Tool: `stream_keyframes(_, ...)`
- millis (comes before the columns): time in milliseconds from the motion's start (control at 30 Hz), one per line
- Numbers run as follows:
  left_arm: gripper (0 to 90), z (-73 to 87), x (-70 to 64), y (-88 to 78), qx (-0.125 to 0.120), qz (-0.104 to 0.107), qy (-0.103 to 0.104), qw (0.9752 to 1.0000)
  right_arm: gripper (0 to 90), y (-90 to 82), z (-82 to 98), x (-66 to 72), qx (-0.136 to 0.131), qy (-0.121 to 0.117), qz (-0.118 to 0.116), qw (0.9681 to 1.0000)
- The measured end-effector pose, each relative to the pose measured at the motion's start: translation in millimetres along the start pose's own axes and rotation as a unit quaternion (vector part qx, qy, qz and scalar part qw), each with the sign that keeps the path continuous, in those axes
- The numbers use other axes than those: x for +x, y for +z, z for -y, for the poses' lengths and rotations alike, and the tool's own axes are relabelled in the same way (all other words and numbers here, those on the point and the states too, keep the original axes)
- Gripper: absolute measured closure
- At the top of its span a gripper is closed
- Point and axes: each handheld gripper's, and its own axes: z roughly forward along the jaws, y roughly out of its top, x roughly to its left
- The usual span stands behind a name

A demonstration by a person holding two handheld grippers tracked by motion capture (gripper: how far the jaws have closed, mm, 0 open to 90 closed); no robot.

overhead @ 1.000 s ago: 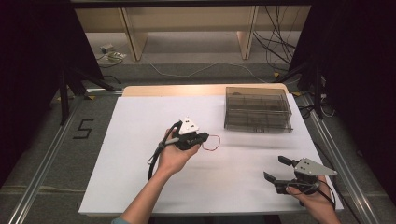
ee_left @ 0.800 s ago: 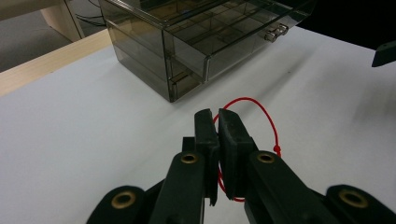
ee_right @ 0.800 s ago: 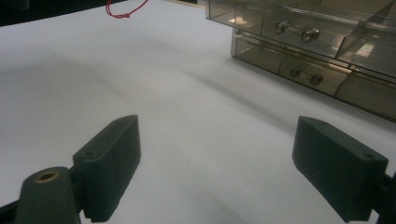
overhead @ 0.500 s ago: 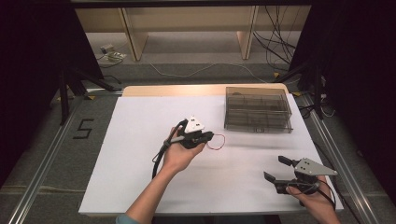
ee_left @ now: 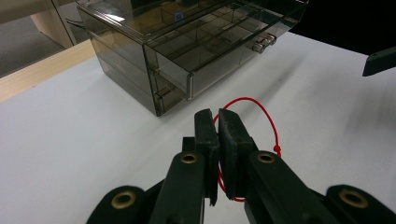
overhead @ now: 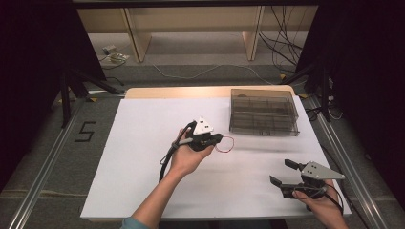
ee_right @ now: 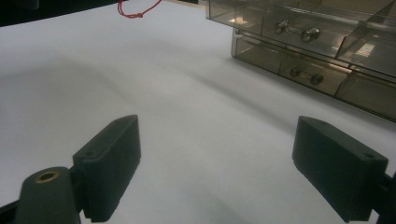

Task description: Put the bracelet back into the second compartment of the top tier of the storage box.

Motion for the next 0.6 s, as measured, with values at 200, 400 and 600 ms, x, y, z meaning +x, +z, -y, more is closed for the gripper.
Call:
stream_keyframes(200,86.7,-3.1,-2.2,3.5,0.0,0.003,0.003,1.0,16.1,-0.1,0.0,0.1,0.0,0.0,0.0,1.0)
stream_keyframes(400,86.6,-6.6,-5.0,7.2,-0.001,0.008,0.005,1.0,16.2,-0.2,0.0,0.1,0.0,0.0,0.0,1.0)
stream_keyframes(600,86.6,-9.5,-6.8,10.5,-0.002,0.011,0.006,0.9999,16.1,-0.4,0.0,0.2,0.001,0.0,0.001,1.0)
